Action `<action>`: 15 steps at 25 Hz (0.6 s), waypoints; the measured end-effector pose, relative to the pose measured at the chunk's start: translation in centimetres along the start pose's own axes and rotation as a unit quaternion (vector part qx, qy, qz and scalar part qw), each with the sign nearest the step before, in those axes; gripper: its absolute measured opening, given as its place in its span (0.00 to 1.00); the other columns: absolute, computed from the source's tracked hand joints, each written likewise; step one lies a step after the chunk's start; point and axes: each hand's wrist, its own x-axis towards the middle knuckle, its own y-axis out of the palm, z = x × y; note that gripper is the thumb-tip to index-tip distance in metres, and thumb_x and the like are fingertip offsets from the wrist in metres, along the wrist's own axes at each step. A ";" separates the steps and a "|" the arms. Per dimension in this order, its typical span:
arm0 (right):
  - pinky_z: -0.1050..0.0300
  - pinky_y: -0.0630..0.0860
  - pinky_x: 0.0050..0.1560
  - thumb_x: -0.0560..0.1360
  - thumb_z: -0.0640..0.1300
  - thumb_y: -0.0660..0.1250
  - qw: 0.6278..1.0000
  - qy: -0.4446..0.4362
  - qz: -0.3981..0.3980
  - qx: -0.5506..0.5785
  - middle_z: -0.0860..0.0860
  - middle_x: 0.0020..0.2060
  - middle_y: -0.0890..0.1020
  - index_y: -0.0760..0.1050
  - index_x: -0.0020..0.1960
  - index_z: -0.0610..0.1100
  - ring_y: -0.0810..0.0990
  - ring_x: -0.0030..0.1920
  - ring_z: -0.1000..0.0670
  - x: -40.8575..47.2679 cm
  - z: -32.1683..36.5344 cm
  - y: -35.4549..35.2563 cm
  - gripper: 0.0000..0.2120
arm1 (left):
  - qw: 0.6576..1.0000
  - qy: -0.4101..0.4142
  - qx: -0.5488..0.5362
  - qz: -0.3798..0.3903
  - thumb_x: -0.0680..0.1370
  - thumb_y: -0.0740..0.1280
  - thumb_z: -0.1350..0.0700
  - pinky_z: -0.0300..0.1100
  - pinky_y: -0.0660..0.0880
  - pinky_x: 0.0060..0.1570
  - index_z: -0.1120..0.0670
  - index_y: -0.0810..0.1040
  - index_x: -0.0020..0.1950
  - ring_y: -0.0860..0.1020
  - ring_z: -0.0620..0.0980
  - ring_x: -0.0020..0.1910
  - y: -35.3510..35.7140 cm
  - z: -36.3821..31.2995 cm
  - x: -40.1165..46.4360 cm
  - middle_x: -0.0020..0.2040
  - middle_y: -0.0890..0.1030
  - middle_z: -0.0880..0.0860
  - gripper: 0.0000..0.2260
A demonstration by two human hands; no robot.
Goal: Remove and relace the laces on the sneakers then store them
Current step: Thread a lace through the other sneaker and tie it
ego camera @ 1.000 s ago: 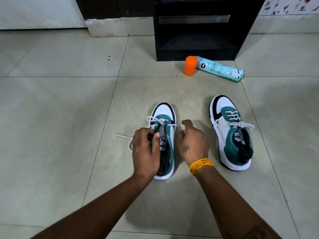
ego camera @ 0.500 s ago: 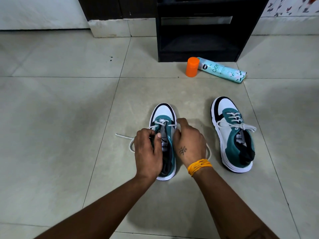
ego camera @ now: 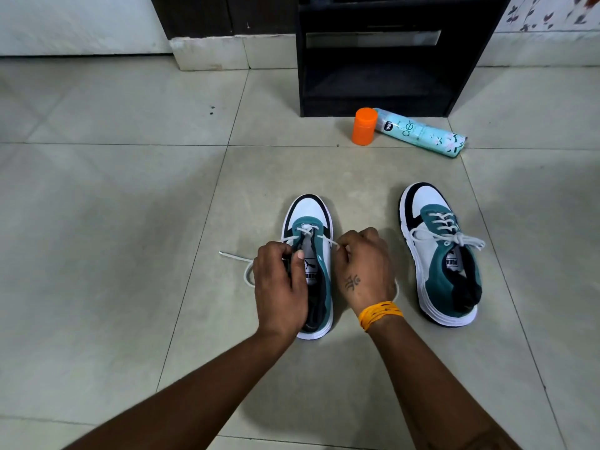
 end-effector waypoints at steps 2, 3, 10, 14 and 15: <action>0.49 0.78 0.45 0.76 0.43 0.68 0.998 0.015 -0.007 0.055 0.47 0.45 0.81 0.81 0.47 0.46 0.81 0.46 0.41 0.0 -0.3 -0.4 0.04 | 1.000 0.008 0.003 0.006 0.83 0.61 0.49 0.54 0.74 0.53 0.55 0.74 0.54 0.74 0.52 0.52 -0.3 0.0 0.2 0.52 0.75 0.49 0.09; 0.49 0.79 0.45 0.76 0.44 0.68 0.995 0.037 -0.004 0.089 0.50 0.42 0.83 0.81 0.46 0.48 0.82 0.44 0.44 0.1 -0.3 -0.8 0.03 | 1.000 0.016 0.006 0.012 0.82 0.62 0.49 0.53 0.74 0.54 0.55 0.75 0.55 0.75 0.51 0.54 -0.5 -0.2 0.3 0.53 0.75 0.49 0.10; 0.58 0.77 0.43 0.75 0.40 0.71 0.973 0.019 0.034 0.228 0.57 0.36 0.84 0.81 0.45 0.49 0.82 0.38 0.57 -0.1 2.2 -4.9 0.04 | 0.982 0.150 0.078 0.081 0.75 0.70 0.57 0.47 0.74 0.47 0.52 0.80 0.54 0.75 0.51 0.48 -0.7 -3.8 3.8 0.44 0.78 0.46 0.08; 0.51 0.80 0.42 0.77 0.41 0.70 0.962 -0.042 0.036 0.268 0.55 0.37 0.83 0.80 0.46 0.49 0.82 0.37 0.52 -0.4 3.9 -6.6 0.04 | 0.980 0.156 0.065 0.100 0.74 0.66 0.54 0.50 0.75 0.40 0.51 0.82 0.46 0.76 0.49 0.39 -1.1 -5.3 5.0 0.37 0.78 0.46 0.06; 0.49 0.80 0.42 0.78 0.42 0.70 0.956 -0.032 0.034 0.291 0.54 0.36 0.83 0.80 0.47 0.50 0.82 0.37 0.50 -0.4 4.1 -6.8 0.03 | 0.985 0.143 0.026 0.091 0.74 0.68 0.55 0.49 0.76 0.39 0.52 0.83 0.45 0.77 0.48 0.38 -1.5 -5.5 5.1 0.36 0.79 0.45 0.04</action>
